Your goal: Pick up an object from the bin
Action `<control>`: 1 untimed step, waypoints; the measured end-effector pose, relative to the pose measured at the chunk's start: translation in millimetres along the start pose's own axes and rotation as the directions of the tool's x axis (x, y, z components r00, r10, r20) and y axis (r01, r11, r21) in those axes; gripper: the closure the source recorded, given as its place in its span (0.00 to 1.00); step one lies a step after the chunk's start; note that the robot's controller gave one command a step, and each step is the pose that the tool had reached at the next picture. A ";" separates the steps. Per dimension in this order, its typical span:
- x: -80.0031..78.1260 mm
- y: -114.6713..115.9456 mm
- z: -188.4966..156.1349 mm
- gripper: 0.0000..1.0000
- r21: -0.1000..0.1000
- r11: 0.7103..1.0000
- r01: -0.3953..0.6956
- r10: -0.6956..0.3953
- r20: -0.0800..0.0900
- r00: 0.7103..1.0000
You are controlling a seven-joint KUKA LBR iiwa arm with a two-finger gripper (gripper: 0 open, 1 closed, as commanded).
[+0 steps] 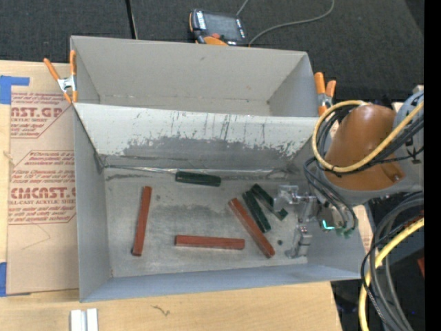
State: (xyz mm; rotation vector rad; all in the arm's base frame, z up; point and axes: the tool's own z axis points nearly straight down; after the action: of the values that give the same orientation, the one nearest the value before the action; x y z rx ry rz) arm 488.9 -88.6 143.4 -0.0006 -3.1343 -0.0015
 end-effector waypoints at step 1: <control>-74.7 13.7 73.2 0.00 -0.002 0.979 -0.202 0.202 0.008 0.979</control>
Offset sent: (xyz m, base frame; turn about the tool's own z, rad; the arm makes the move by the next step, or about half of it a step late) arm 0.0734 0.0127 -0.0734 0.2039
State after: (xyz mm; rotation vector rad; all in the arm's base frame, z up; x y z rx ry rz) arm 563.0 -74.8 69.7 -0.3191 -3.1266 -0.0018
